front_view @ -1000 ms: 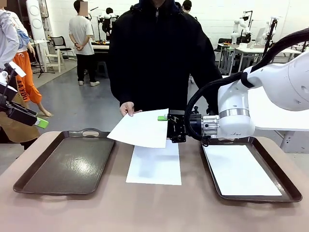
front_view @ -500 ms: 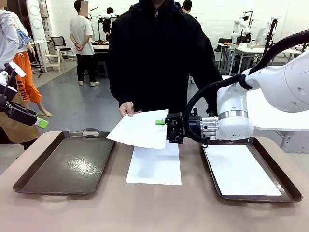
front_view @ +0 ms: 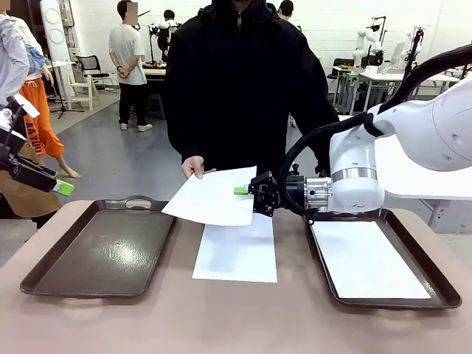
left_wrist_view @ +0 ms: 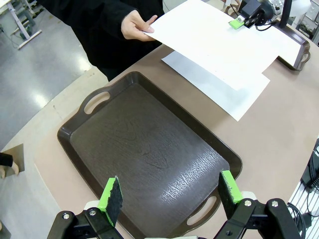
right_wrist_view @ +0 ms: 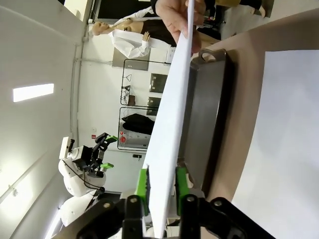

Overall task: Sort the A4 documents.
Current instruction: Receive the A4 Paper, then place the A4 Paper in the designated Handle tray.

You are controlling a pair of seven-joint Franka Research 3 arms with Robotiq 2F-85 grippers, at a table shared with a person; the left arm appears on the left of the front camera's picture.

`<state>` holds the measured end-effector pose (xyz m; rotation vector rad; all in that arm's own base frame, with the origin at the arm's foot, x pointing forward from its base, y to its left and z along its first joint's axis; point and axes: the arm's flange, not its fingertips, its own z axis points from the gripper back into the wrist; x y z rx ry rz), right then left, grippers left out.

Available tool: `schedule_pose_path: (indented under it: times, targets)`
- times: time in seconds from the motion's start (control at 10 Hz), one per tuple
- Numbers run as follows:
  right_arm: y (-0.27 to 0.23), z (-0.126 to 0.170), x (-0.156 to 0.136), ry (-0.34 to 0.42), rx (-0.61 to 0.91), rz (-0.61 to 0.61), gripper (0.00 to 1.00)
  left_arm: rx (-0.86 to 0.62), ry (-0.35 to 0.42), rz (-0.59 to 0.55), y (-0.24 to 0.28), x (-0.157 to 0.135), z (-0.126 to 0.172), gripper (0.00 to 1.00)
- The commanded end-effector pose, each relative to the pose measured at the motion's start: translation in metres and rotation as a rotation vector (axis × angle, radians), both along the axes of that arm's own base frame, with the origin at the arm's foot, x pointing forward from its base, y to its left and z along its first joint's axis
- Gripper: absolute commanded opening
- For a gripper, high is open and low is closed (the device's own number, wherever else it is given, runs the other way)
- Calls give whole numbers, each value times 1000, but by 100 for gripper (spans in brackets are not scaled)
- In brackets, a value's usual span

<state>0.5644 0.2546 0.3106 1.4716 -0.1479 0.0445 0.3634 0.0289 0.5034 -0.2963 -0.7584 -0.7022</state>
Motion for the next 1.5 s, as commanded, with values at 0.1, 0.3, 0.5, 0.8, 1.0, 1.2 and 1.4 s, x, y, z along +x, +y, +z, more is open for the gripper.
schedule_pose_path:
  times: [0.1, 0.3, 0.5, 0.8, 1.0, 1.2, 1.4]
  targets:
    - [12, -2, 10, 27, 13, 17, 0, -5, -6, -21, 3, 2, -2, 100]
    - [12, -4, 10, 36, 6, 18, 0, -5, -6, -21, 3, 2, -2, 100]
    - [10, -6, 10, 46, 4, 18, 0, -5, -6, -21, 3, 2, -2, 100]
    - [6, -6, 3, 23, 5, 9, 0, -5, -6, -21, 3, 2, -2, 100]
    - [6, -6, 3, 23, 5, 9, 0, -5, -6, -21, 3, 2, -2, 100]
    - [6, -6, 3, 23, 5, 9, 0, -5, -6, -21, 3, 2, -2, 100]
    - [6, -6, 3, 23, 5, 9, 0, -5, -6, -21, 3, 2, -2, 100]
